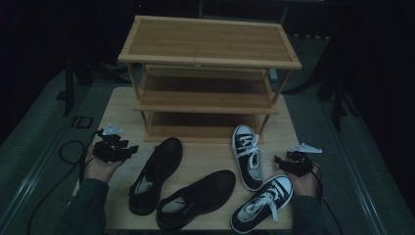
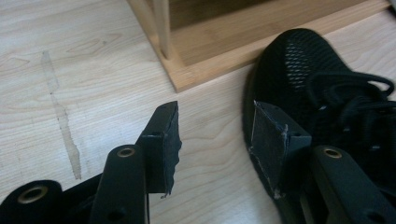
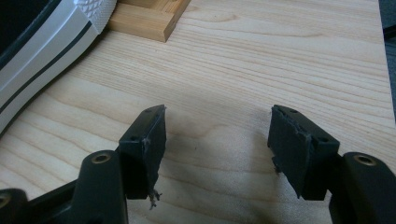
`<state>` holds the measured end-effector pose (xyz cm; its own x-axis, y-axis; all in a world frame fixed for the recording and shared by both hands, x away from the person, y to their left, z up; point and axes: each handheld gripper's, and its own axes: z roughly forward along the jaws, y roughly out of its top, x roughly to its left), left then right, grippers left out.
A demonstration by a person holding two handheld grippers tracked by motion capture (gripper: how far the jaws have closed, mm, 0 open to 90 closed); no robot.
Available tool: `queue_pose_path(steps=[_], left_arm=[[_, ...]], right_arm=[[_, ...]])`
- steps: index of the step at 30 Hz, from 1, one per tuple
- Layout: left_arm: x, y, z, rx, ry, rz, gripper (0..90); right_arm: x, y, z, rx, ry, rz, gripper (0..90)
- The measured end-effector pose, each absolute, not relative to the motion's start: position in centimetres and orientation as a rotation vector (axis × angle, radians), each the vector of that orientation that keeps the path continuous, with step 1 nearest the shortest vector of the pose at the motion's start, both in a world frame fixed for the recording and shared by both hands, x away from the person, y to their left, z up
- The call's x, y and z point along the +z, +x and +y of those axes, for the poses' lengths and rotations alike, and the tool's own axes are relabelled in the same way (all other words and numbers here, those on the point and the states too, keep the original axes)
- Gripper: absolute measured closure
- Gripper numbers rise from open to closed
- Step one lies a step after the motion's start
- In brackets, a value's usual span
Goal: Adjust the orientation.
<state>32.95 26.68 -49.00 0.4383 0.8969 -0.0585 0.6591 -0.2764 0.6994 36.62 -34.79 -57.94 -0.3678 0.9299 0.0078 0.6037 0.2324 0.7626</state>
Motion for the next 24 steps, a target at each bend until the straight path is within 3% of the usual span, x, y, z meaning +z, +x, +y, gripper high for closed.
queue_pose_path(steps=[24], left_arm=[[-45.5,31.1,24.8,0.371,2.145,1.167,52.3]], right_arm=[[-57.9,36.6,-34.8,0.962,1.405,2.059,36.4]])
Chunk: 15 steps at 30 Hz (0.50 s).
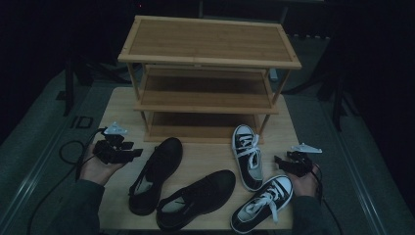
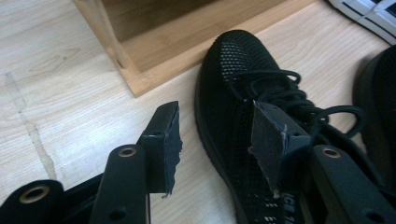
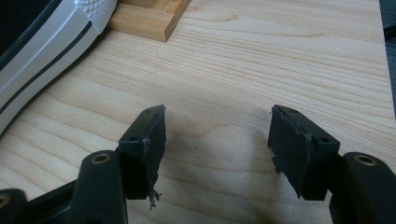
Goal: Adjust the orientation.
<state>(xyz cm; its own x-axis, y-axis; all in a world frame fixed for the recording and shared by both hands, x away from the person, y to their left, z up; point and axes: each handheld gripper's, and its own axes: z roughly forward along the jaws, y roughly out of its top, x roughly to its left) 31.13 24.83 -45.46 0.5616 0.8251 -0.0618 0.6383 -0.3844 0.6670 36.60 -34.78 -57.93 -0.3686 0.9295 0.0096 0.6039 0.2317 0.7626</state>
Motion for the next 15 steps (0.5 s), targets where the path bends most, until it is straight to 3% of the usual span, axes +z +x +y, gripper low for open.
queue_pose_path(steps=[15], left_arm=[[-44.1,29.5,23.0,0.362,2.241,1.056,53.7]], right_arm=[[-57.9,36.6,-34.8,0.963,1.402,2.06,36.6]])
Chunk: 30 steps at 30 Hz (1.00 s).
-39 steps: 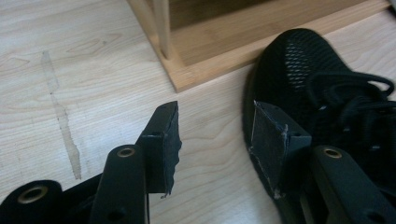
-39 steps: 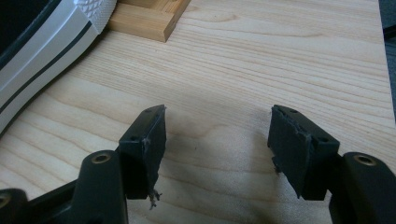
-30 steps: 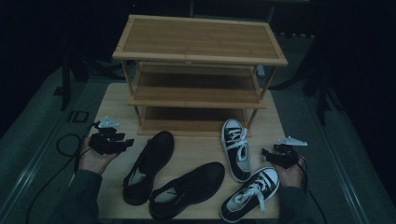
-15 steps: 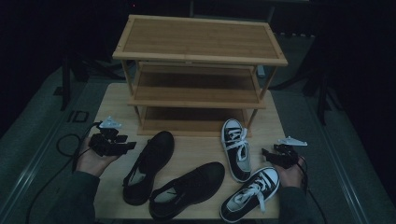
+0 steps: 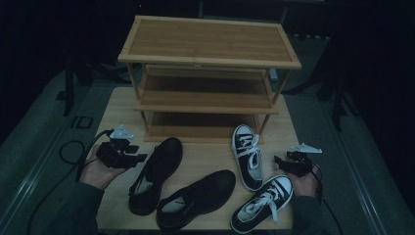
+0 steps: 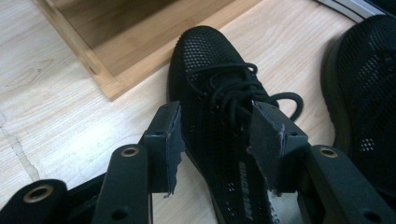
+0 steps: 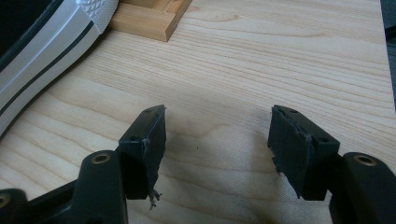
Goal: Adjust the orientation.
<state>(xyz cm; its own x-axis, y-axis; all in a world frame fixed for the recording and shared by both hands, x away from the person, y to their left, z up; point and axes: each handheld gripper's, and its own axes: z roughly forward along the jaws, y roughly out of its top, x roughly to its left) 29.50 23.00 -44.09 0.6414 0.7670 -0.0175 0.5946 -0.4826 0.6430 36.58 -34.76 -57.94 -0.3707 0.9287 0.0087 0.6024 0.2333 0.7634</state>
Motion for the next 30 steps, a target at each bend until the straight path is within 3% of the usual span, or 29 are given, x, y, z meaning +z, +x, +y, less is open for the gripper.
queue_pose_path(steps=[19,30], left_arm=[[-45.3,28.3,21.9,0.315,2.312,1.028,55.3],[-46.9,28.5,21.7,0.291,2.361,1.092,60.6]], right_arm=[[-57.9,36.5,-34.7,0.964,1.403,2.058,36.6],[-57.9,36.5,-34.7,0.963,1.404,2.058,36.6]])
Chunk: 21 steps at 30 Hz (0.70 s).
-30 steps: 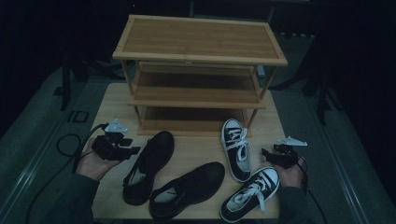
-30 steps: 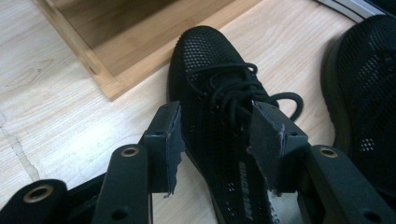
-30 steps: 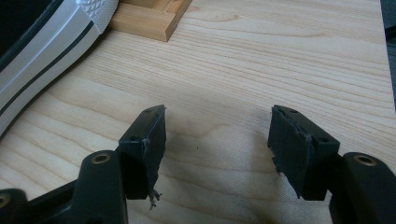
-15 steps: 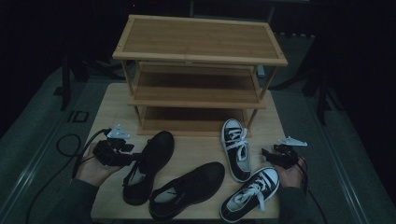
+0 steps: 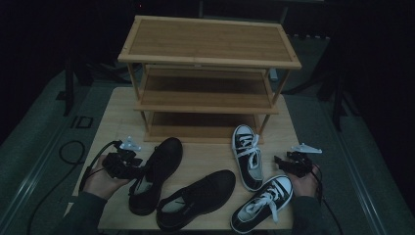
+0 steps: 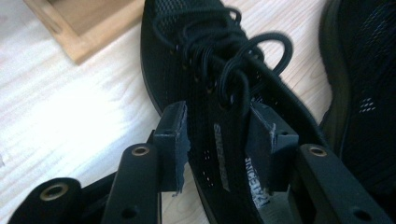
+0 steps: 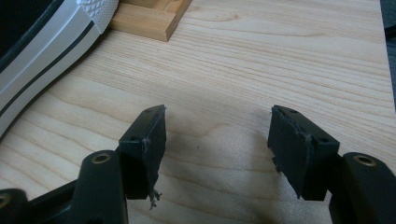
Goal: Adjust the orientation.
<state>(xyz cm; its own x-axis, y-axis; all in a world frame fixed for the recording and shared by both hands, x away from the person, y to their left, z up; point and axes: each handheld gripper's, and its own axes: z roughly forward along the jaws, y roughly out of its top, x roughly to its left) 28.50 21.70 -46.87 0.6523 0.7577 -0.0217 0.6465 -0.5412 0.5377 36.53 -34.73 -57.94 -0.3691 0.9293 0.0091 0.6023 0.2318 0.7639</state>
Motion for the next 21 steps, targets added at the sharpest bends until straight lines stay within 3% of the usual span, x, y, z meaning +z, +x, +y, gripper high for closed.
queue_pose_path(steps=[15,21], left_arm=[[-48.9,29.8,20.0,0.309,2.444,1.135,64.5],[-49.1,29.8,19.9,0.338,2.444,1.154,77.9]], right_arm=[[-57.9,36.5,-34.7,0.963,1.403,2.058,36.6],[-57.9,36.5,-34.7,0.964,1.403,2.058,36.6]])
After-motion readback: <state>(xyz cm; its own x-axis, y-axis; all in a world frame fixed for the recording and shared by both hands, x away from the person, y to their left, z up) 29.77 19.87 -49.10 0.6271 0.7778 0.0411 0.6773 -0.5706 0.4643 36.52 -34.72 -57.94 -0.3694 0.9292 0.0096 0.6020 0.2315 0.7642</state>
